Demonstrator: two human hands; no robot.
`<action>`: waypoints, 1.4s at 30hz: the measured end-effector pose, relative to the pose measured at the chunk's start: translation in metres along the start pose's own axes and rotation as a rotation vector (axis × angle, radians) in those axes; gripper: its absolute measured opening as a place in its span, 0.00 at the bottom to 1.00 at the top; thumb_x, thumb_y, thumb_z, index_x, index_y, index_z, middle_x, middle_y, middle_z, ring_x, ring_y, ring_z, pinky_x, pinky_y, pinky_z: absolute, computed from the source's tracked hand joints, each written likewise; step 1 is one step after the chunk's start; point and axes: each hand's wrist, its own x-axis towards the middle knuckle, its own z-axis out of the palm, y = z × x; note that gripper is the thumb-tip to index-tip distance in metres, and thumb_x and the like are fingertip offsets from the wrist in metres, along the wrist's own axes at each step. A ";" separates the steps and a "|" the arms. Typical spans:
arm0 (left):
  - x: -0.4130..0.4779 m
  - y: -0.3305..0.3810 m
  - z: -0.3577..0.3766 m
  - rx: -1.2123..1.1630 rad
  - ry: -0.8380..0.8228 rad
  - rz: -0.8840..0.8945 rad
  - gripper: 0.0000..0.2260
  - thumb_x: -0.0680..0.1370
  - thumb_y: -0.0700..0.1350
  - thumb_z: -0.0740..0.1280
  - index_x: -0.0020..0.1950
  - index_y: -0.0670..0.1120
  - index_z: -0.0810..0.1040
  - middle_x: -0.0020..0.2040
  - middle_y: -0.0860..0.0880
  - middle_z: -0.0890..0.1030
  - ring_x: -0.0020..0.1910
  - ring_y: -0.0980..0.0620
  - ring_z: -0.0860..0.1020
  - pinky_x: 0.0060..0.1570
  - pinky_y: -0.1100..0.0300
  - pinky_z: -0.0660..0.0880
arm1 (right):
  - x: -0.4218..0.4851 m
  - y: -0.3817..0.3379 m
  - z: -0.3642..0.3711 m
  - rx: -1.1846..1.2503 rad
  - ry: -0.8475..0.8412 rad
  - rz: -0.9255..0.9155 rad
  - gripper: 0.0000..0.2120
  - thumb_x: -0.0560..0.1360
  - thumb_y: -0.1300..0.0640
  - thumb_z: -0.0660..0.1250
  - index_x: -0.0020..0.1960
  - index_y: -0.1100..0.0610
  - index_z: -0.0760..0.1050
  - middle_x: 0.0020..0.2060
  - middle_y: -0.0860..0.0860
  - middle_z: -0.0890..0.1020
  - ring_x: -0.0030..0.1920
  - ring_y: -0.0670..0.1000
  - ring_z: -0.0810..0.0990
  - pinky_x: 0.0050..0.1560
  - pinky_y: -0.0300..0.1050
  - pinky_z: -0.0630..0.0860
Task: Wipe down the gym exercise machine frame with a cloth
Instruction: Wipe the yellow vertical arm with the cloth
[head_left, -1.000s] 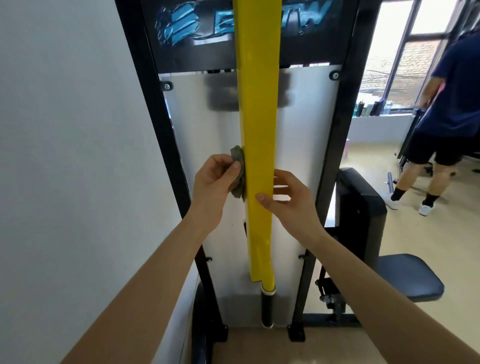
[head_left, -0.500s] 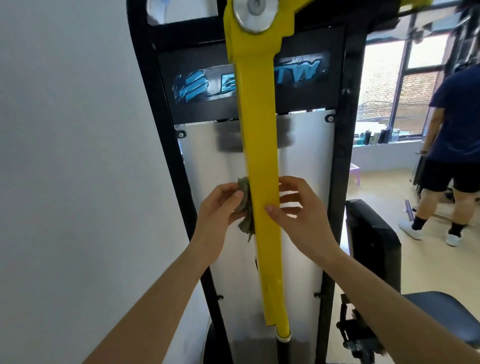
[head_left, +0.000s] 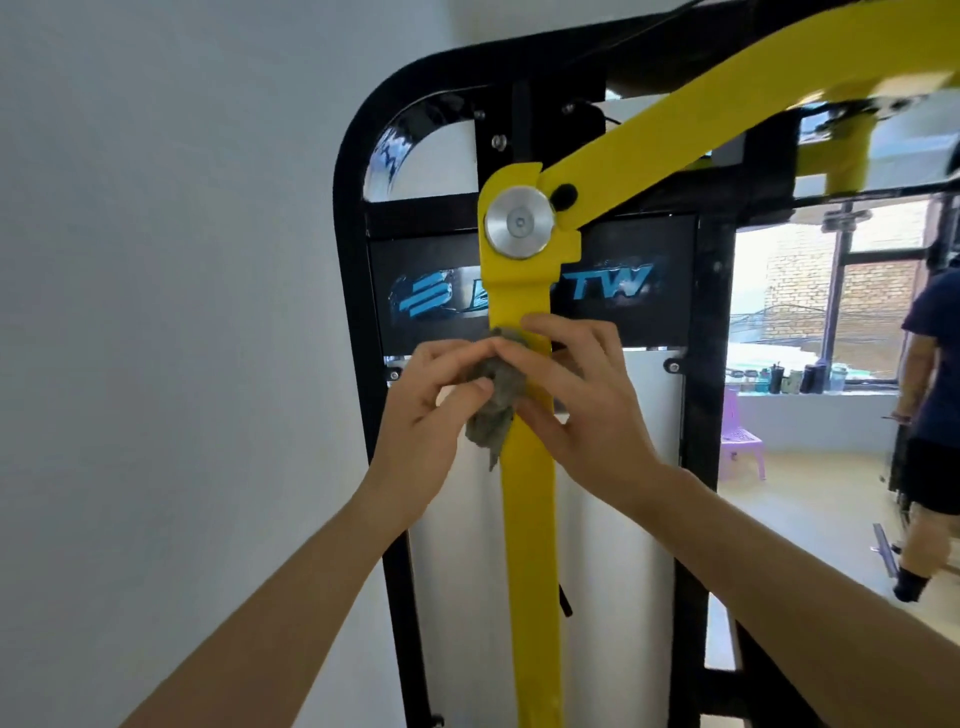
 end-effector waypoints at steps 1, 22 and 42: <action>0.001 0.003 0.002 0.029 -0.005 0.021 0.14 0.78 0.43 0.64 0.62 0.53 0.80 0.58 0.48 0.77 0.59 0.55 0.77 0.55 0.62 0.78 | 0.002 0.004 0.000 0.004 0.035 -0.011 0.19 0.75 0.61 0.74 0.66 0.57 0.79 0.62 0.57 0.79 0.59 0.59 0.75 0.56 0.48 0.76; 0.020 0.008 0.015 0.188 0.328 0.213 0.09 0.75 0.45 0.74 0.54 0.49 0.83 0.47 0.51 0.83 0.47 0.50 0.83 0.43 0.62 0.82 | 0.027 0.021 -0.022 0.009 0.269 0.098 0.07 0.75 0.62 0.70 0.48 0.66 0.83 0.46 0.58 0.82 0.47 0.50 0.80 0.54 0.32 0.75; 0.186 0.154 -0.017 0.226 0.041 -0.073 0.04 0.76 0.45 0.74 0.47 0.45 0.87 0.42 0.47 0.86 0.43 0.47 0.84 0.46 0.56 0.82 | 0.194 0.047 -0.129 0.425 -0.078 0.629 0.06 0.70 0.62 0.78 0.43 0.57 0.81 0.32 0.50 0.81 0.28 0.41 0.76 0.29 0.34 0.72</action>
